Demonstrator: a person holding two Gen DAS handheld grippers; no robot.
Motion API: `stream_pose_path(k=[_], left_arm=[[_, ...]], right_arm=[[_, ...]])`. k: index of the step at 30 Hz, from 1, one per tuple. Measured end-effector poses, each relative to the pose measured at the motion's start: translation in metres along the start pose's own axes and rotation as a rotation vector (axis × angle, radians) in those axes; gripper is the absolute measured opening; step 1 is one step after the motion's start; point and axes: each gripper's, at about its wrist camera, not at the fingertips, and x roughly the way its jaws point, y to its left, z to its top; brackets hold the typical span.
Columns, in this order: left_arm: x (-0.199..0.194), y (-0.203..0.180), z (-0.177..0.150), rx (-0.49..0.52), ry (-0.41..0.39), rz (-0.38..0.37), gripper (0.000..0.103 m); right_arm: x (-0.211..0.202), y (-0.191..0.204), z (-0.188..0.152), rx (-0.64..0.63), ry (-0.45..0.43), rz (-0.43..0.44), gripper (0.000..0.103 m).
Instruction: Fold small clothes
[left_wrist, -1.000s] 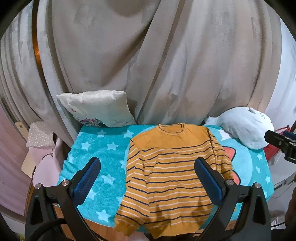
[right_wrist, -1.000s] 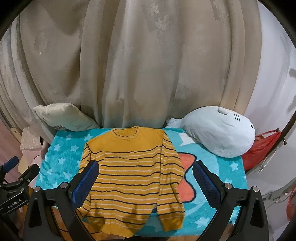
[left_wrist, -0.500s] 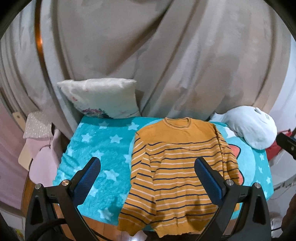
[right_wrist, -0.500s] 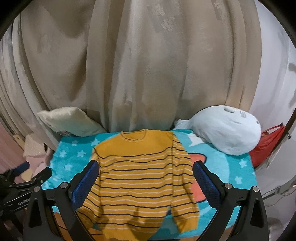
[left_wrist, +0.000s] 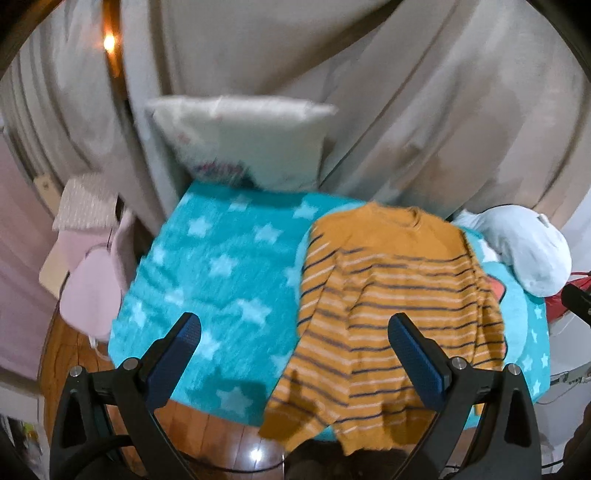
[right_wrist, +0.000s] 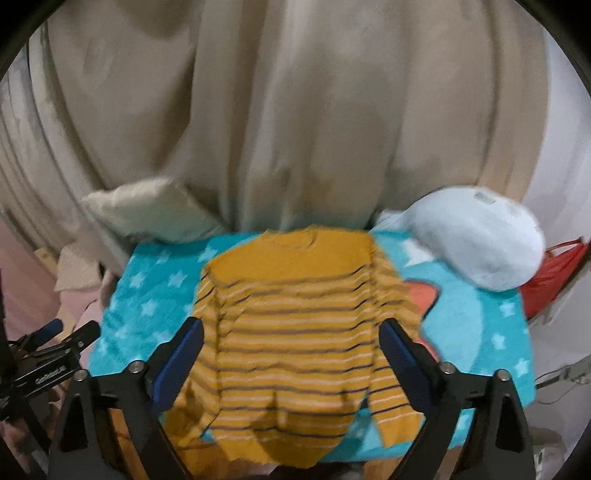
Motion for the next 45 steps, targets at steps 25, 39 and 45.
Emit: stream_pose_path(k=[25, 39, 45], left_arm=[[0.13, 0.072, -0.113, -0.118, 0.227, -0.036, 0.091], [0.189, 0.067, -0.162, -0.28, 0.396, -0.215, 0.004], [0.149, 0.057, -0.15, -0.27, 0.338, -0.338, 0.006]], right_arm=[[0.158, 0.087, -0.034, -0.197, 0.353, 0.229, 0.07], [0.286, 0.167, -0.062, -0.26, 0.694, 0.364, 0.054], [0.303, 0.175, -0.068, -0.22, 0.8, 0.396, 0.054]])
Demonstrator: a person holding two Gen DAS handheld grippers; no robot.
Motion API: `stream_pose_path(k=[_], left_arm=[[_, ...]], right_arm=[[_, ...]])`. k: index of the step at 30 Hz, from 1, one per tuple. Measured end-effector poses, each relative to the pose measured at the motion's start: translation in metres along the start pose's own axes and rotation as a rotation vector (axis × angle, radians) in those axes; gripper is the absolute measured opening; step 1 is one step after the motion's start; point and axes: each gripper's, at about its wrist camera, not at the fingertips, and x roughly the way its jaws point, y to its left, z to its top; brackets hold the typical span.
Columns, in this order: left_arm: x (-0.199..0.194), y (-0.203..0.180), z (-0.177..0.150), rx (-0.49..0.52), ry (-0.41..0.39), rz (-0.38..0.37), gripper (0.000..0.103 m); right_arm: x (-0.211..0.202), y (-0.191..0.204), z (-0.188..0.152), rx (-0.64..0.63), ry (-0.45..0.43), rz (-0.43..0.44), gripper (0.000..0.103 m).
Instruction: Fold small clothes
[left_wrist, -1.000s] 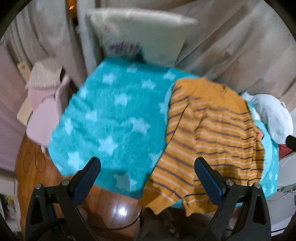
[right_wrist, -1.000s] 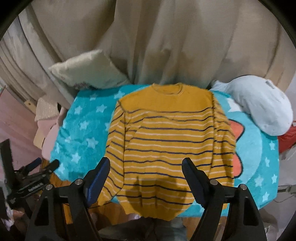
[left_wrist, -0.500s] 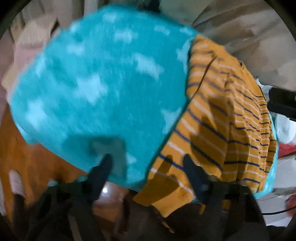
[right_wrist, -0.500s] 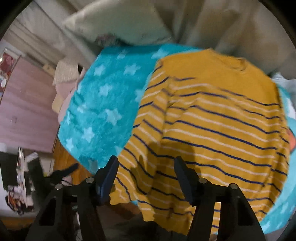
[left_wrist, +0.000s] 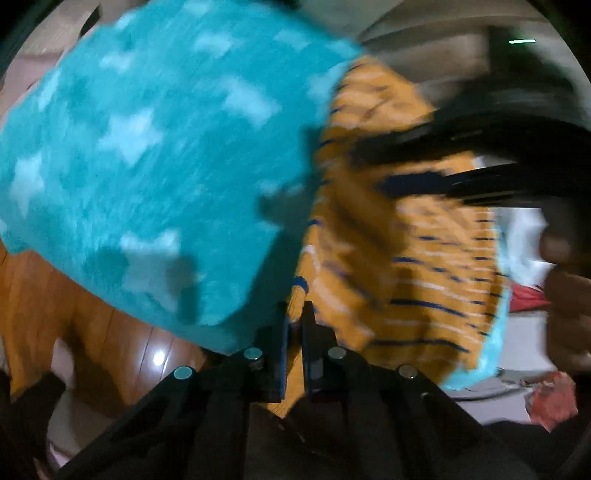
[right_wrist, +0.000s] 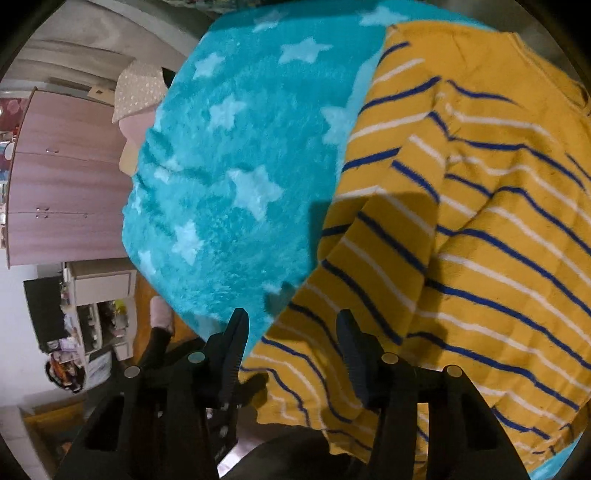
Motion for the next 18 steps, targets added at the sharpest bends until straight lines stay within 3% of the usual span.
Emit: stream_pose_path(k=[4, 7, 10, 11, 13, 18], left_arm=[[-0.03, -0.031, 0.006, 0.109, -0.03, -0.069, 0.005], [-0.045, -0.063, 0.015, 0.219, -0.027, -0.15, 0.006], [-0.057, -0.098, 0.025, 0.334, -0.013, -0.232, 0.006], [-0.061, -0.112, 0.027, 0.391, -0.009, -0.255, 0.006], [-0.062, -0.144, 0.031, 0.524, 0.006, -0.293, 0.006], [-0.042, -0.202, 0.033, 0.731, 0.086, -0.349, 0.006]], right_arm=[[0.001, 0.004, -0.002, 0.013, 0.046, 0.039, 0.057], [0.006, 0.003, -0.003, 0.006, 0.089, -0.026, 0.057], [-0.01, -0.005, -0.007, 0.023, 0.098, -0.003, 0.014], [-0.021, -0.008, -0.008, 0.023, 0.074, -0.01, 0.008], [-0.059, -0.017, -0.012, 0.008, -0.022, -0.008, 0.007], [-0.116, -0.06, -0.027, 0.031, -0.118, -0.021, 0.005]])
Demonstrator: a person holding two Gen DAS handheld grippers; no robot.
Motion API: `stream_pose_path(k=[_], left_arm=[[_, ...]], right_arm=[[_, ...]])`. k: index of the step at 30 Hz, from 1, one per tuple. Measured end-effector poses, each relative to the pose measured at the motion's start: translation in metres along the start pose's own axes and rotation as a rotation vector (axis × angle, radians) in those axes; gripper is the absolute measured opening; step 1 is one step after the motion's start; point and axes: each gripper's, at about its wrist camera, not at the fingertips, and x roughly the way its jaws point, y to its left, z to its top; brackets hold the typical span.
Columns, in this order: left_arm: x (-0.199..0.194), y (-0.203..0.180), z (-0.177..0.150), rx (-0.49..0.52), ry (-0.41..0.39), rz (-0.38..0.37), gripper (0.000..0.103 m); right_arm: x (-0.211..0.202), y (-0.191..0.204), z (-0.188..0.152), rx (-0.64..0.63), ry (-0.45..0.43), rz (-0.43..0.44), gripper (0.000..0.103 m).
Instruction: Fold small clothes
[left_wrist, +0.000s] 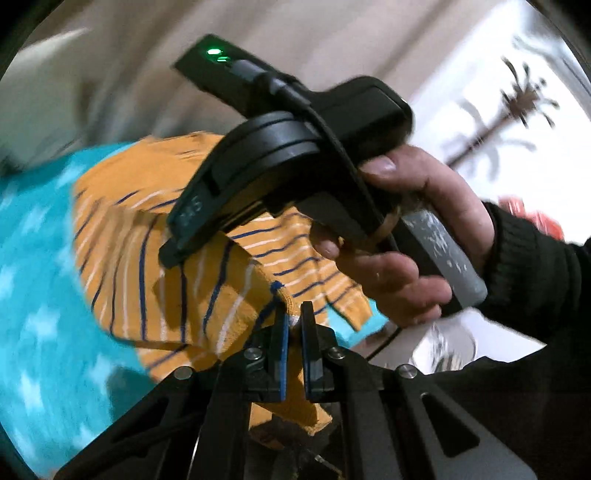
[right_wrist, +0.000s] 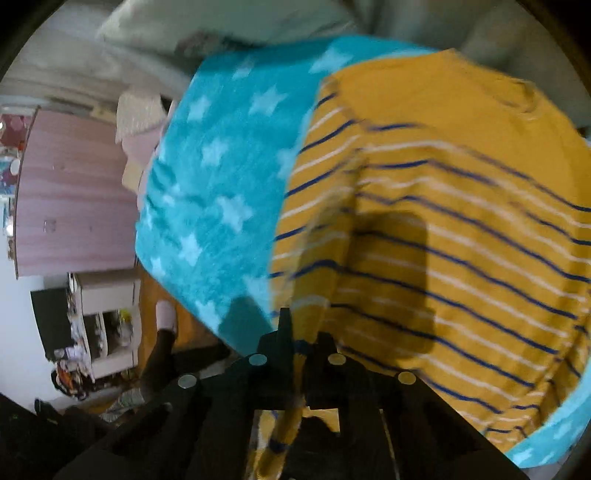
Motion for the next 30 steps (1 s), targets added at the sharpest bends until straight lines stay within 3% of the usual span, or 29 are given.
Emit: stream_pose_path(k=[2, 3, 4, 6, 9, 12, 14, 16, 20, 21, 22, 23, 25, 26, 27, 30], left_arm=[[0.018, -0.01, 0.007, 0.058, 0.044, -0.027, 0.007], [0.033, -0.01, 0.006, 0.069, 0.076, -0.043, 0.013], [0.048, -0.006, 0.002, 0.06, 0.106, -0.04, 0.026], [0.073, 0.007, -0.013, 0.01, 0.186, -0.025, 0.038], [0.076, 0.029, -0.044, -0.085, 0.23, 0.012, 0.041], [0.063, 0.055, -0.068, -0.199, 0.232, 0.071, 0.052], [0.062, 0.073, -0.073, -0.25, 0.243, 0.111, 0.052], [0.062, 0.088, -0.075, -0.295, 0.25, 0.144, 0.052], [0.071, 0.085, -0.066, -0.316, 0.244, 0.201, 0.053], [0.073, 0.085, -0.062, -0.313, 0.25, 0.221, 0.055], [0.074, 0.085, -0.061, -0.31, 0.254, 0.241, 0.055], [0.075, 0.087, -0.065, -0.311, 0.255, 0.249, 0.055], [0.079, 0.09, -0.068, -0.318, 0.257, 0.28, 0.06], [0.08, 0.094, -0.072, -0.328, 0.263, 0.315, 0.061], [0.082, 0.097, -0.076, -0.334, 0.273, 0.333, 0.061], [0.089, 0.107, -0.087, -0.351, 0.315, 0.39, 0.061]], right_arm=[[-0.011, -0.025, -0.004, 0.024, -0.003, 0.003, 0.005], [-0.013, -0.04, -0.009, 0.035, -0.006, -0.016, 0.005], [-0.012, -0.055, -0.013, 0.043, -0.01, -0.033, 0.005], [0.0, -0.082, -0.021, 0.06, -0.001, -0.042, 0.005], [0.03, -0.124, -0.03, 0.14, 0.003, -0.052, 0.007], [0.036, -0.151, -0.043, 0.248, -0.012, -0.128, 0.031], [0.023, -0.156, -0.057, 0.284, -0.059, -0.099, 0.053], [0.012, -0.156, -0.076, 0.288, -0.081, -0.116, 0.058], [0.019, -0.168, -0.111, 0.32, -0.069, -0.18, 0.057], [0.024, -0.173, -0.12, 0.337, -0.056, -0.185, 0.05], [0.027, -0.178, -0.126, 0.353, -0.043, -0.183, 0.023], [0.023, -0.181, -0.134, 0.371, -0.059, -0.161, 0.017], [0.005, -0.183, -0.153, 0.396, -0.149, -0.122, 0.021], [-0.001, -0.186, -0.165, 0.42, -0.173, -0.132, 0.04], [-0.003, -0.191, -0.175, 0.452, -0.185, -0.144, 0.049], [0.002, -0.204, -0.209, 0.522, -0.198, -0.096, 0.051]])
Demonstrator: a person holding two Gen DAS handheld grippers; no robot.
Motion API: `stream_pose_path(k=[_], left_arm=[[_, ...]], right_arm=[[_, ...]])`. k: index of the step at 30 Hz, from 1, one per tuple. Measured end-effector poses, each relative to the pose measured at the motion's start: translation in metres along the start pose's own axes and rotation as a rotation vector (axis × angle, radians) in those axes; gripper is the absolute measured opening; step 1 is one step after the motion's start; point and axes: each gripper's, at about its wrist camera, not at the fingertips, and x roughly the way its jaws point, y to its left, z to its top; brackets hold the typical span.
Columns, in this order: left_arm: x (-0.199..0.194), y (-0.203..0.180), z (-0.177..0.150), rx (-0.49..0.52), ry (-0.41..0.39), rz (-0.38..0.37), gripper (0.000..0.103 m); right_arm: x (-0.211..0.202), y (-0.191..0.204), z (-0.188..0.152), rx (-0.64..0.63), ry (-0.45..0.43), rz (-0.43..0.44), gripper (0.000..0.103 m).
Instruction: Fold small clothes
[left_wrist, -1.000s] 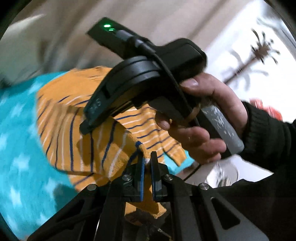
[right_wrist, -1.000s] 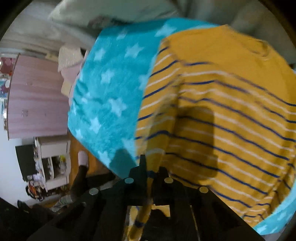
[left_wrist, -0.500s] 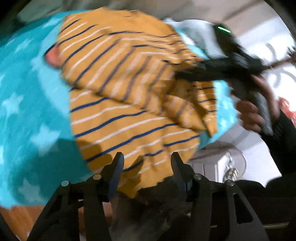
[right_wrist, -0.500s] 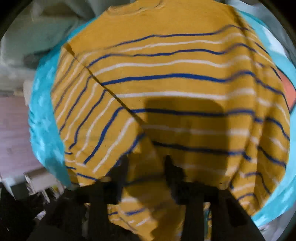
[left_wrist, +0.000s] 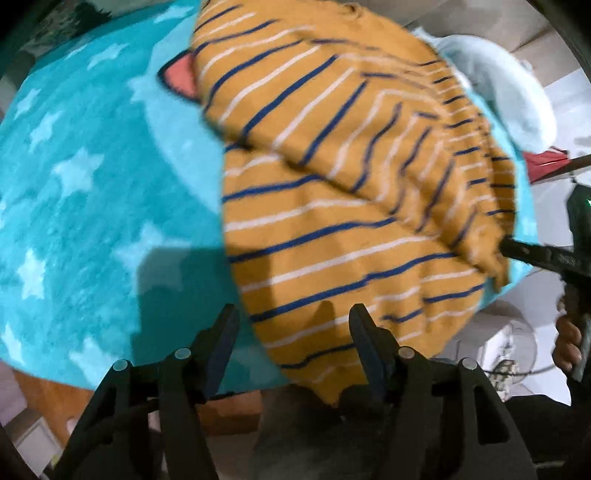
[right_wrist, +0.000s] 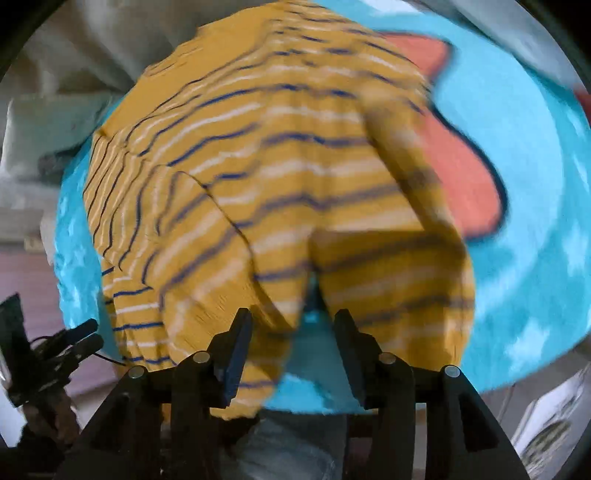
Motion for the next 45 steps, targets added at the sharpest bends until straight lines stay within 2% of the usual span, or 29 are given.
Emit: stream_pose_path(k=[2, 6, 7, 8, 9, 11, 12, 15, 17, 20, 22, 24, 25, 26, 30, 32, 35, 38, 40, 43, 44, 45], left_arm=[[0.005, 0.004, -0.002, -0.023, 0.015, -0.006, 0.061], [0.021, 0.004, 0.0, -0.054, 0.057, -0.034, 0.065], [0.027, 0.004, 0.002, -0.062, 0.073, -0.04, 0.065], [0.035, 0.003, 0.003, -0.07, 0.097, -0.029, 0.063], [0.038, 0.002, 0.004, -0.076, 0.101, -0.012, 0.057], [0.036, -0.002, 0.006, -0.064, 0.079, 0.032, 0.021], [0.036, -0.003, 0.006, -0.057, 0.093, 0.039, 0.007], [0.014, 0.004, 0.005, -0.083, 0.05, 0.016, 0.007], [-0.011, 0.023, -0.003, -0.129, 0.006, 0.005, 0.007], [-0.028, 0.06, -0.011, -0.227, -0.015, -0.005, 0.007], [-0.022, 0.077, -0.011, -0.249, -0.016, 0.043, 0.007], [-0.007, 0.077, -0.007, -0.217, 0.003, 0.105, 0.007], [-0.003, 0.076, -0.006, -0.212, 0.009, 0.117, 0.007], [0.0, 0.074, -0.003, -0.204, 0.011, 0.139, 0.007], [0.001, 0.073, 0.002, -0.21, 0.008, 0.168, 0.007], [0.002, 0.07, 0.007, -0.208, 0.021, 0.177, 0.007], [0.001, 0.076, 0.015, -0.218, 0.022, 0.183, 0.007], [-0.007, 0.085, 0.024, -0.209, 0.026, 0.185, 0.007], [-0.004, 0.084, 0.029, -0.198, 0.036, 0.187, 0.007], [-0.002, 0.083, 0.033, -0.185, 0.056, 0.181, 0.007], [-0.001, 0.081, 0.035, -0.175, 0.059, 0.187, 0.007], [0.0, 0.079, 0.036, -0.17, 0.06, 0.186, 0.007]], right_arm=[[0.009, -0.008, -0.009, 0.016, 0.016, 0.012, 0.05], [0.035, -0.004, -0.022, 0.052, 0.048, 0.123, 0.049], [0.042, 0.001, -0.022, 0.048, 0.058, 0.118, 0.041], [0.047, 0.008, -0.023, 0.039, 0.066, 0.091, 0.02], [0.051, 0.014, -0.024, 0.038, 0.072, 0.093, 0.012], [0.048, 0.022, -0.025, 0.012, 0.062, 0.047, 0.005], [0.046, 0.027, -0.025, -0.003, 0.059, 0.037, 0.005], [0.032, 0.043, -0.025, -0.066, 0.047, 0.045, 0.004], [0.025, 0.055, -0.026, -0.104, 0.055, 0.043, 0.004], [0.026, 0.073, -0.028, -0.137, 0.082, 0.041, 0.004], [0.031, 0.074, -0.029, -0.14, 0.094, 0.042, 0.007], [0.038, 0.063, -0.029, -0.075, 0.083, 0.006, 0.029], [0.036, 0.052, -0.029, -0.041, 0.084, -0.025, 0.046], [0.036, 0.041, -0.028, -0.004, 0.08, -0.053, 0.048], [0.034, 0.017, -0.022, 0.013, 0.04, -0.109, 0.048], [0.036, 0.01, -0.02, 0.029, 0.036, -0.055, 0.048], [0.042, 0.019, -0.024, -0.019, 0.028, -0.026, 0.047], [0.054, 0.037, -0.025, -0.071, 0.036, -0.068, 0.047], [0.053, 0.041, -0.022, -0.074, -0.005, -0.034, 0.047], [0.057, 0.048, -0.013, -0.103, -0.038, -0.041, 0.048], [0.058, 0.053, -0.01, -0.12, -0.044, -0.064, 0.04], [0.058, 0.056, -0.009, -0.121, -0.042, -0.065, 0.025]])
